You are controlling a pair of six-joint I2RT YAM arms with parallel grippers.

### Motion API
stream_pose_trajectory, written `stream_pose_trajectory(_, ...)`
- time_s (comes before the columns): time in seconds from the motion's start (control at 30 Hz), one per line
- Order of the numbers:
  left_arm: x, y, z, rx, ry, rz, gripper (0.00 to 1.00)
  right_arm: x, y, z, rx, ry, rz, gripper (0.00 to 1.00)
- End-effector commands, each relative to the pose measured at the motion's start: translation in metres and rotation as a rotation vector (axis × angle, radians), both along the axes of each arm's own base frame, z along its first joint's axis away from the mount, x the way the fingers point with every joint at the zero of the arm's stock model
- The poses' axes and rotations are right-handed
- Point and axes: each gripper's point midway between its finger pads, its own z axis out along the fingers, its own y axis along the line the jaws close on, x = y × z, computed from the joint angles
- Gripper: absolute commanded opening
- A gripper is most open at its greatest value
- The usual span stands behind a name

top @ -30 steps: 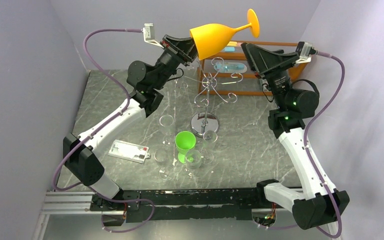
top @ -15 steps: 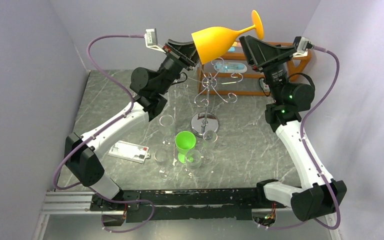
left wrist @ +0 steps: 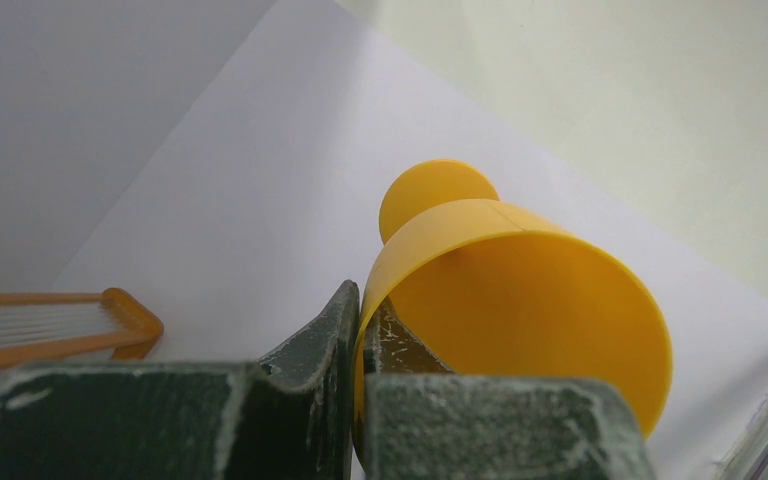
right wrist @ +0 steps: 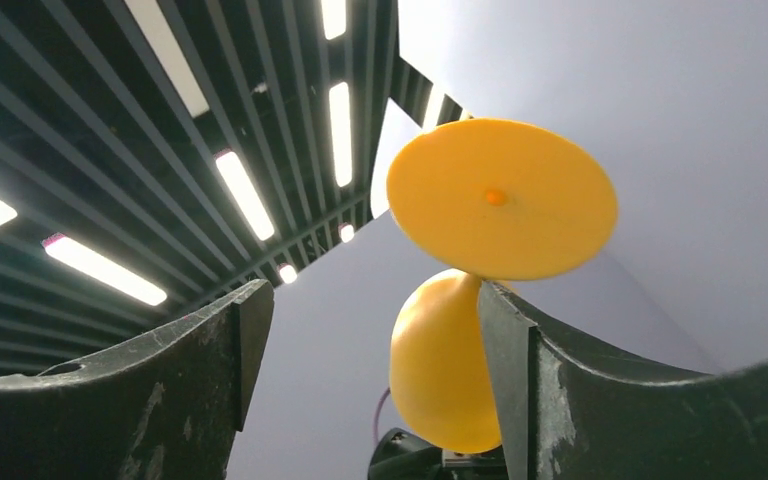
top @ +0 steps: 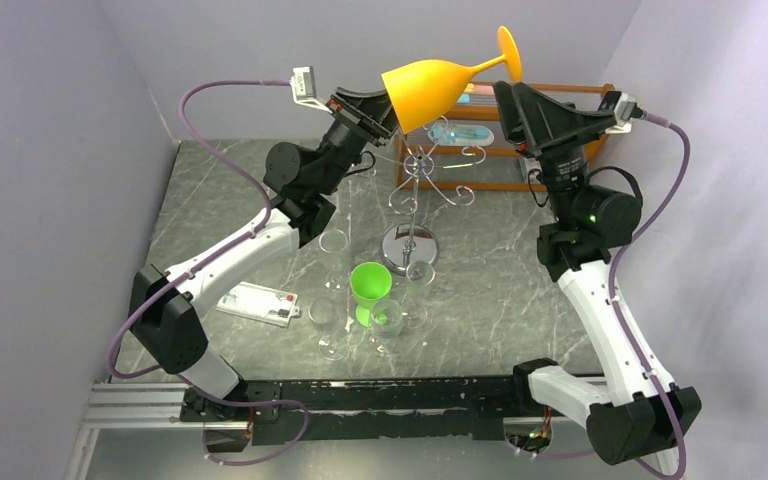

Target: Place the wine glass upside down on the wine glass rack

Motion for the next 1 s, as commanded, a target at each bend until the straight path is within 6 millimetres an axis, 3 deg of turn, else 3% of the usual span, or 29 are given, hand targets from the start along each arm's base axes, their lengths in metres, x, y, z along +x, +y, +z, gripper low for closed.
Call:
stream_pose_trajectory(0.0, -0.027, 0.021, 0.031, -0.109, -0.086, -0.016, 0.05, -0.003, -0.015, 0.001, 0.157, 0.09, 0.062, 0.82)
stream_pose_trajectory(0.23, -0.04, 0.021, 0.033, -0.115, -0.161, -0.045, 0.05, 0.001, -0.025, -0.001, 0.299, 0.263, 0.152, 0.8)
stream_pose_trajectory(0.53, -0.051, 0.012, 0.029, -0.096, -0.244, -0.093, 0.05, 0.001, -0.012, 0.002, 0.322, 0.375, 0.304, 0.59)
stream_pose_trajectory(0.83, -0.054, 0.003, 0.021, -0.071, -0.278, -0.124, 0.05, -0.013, -0.007, 0.009, 0.319, 0.353, 0.398, 0.41)
stream_pose_trajectory(0.97, -0.051, 0.0, 0.017, -0.058, -0.271, -0.125, 0.05, -0.02, -0.008, 0.01, 0.321, 0.346, 0.413, 0.22)
